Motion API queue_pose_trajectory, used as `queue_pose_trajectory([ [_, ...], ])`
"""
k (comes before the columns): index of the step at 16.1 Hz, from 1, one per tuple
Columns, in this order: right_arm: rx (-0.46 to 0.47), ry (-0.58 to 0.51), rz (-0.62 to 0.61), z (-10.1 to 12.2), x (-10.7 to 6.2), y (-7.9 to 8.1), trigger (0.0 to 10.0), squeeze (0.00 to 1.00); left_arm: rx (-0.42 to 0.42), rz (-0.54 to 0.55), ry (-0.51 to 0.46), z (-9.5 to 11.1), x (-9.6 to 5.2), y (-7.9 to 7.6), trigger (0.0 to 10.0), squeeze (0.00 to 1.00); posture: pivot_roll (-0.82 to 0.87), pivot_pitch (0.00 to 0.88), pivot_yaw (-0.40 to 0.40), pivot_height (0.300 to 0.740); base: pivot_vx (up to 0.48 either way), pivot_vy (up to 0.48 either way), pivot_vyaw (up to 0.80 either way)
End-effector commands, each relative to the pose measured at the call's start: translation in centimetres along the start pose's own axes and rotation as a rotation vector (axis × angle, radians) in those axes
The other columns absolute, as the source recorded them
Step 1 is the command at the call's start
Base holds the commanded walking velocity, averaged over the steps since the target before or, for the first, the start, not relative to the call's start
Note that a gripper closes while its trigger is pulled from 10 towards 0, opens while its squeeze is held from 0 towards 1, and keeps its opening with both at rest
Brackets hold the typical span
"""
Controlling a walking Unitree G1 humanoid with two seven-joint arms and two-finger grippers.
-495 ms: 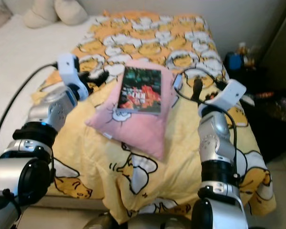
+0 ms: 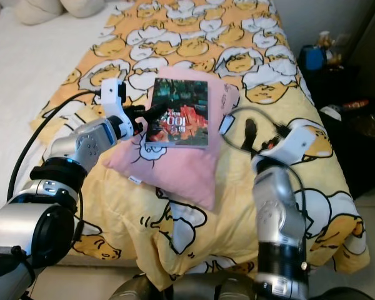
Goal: Clean up the room
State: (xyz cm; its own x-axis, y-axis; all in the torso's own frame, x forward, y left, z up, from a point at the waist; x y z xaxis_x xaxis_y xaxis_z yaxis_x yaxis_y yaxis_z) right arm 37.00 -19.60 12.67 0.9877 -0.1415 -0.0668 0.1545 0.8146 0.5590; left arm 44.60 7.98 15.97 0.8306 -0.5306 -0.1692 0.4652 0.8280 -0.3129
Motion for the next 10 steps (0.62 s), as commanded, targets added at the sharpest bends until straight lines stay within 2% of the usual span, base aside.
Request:
queue_pose_trajectory([
  [1,0.001,0.013,0.021,-0.2,-0.2,0.9,10.0,0.47,0.044,0.006,0.001,0.7,0.0,0.2,10.0,0.00,-0.20,0.162,0.143,0.732,0.000,0.000,0.00],
  [5,-0.009,0.038,0.013,-0.6,-0.9,0.7,10.0,0.47,0.048,0.009,0.063,-1.5,0.0,0.2,10.0,0.00,-0.20,0.167,0.140,0.732,0.000,0.000,0.00],
  [6,-0.009,0.038,0.013,-0.6,-0.9,0.7,10.0,0.47,0.048,0.009,0.063,-1.5,0.0,0.2,10.0,0.00,-0.20,0.167,0.140,0.732,0.000,0.000,0.00],
  [7,-0.011,0.043,0.014,-0.6,-1.1,0.8,10.0,0.47,0.058,-0.017,0.068,-1.8,0.2,-0.3,10.0,0.00,-0.20,0.168,0.140,0.732,0.000,0.000,0.00],
  [8,-0.012,0.046,0.014,-0.6,-1.1,0.9,10.0,0.47,0.080,-0.077,0.068,-2.1,0.5,-1.6,10.0,0.00,-0.21,0.168,0.139,0.732,0.000,0.000,0.00],
  [10,-0.015,0.051,0.014,-0.7,-1.4,0.8,10.0,0.47,0.125,-0.088,0.103,-3.3,0.8,-2.2,10.0,0.00,-0.21,0.168,0.141,0.732,0.000,0.000,0.00],
])
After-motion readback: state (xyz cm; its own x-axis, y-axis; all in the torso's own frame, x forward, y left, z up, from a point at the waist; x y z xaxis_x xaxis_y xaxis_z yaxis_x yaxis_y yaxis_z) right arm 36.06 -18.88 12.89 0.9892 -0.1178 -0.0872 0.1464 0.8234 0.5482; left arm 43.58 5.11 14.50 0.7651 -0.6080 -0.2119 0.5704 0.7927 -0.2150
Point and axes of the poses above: a point about 5 cm out from each wrist's last joint towards the gripper, its own x axis pointing out of the wrist towards the gripper, its own z axis along the axis of the wrist's last joint, y = z × x, the point moved 6 cm from there along x, pointing out of the wrist towards the gripper, and after that the axes turned 4 degrees about x, right-handed, at the moved point
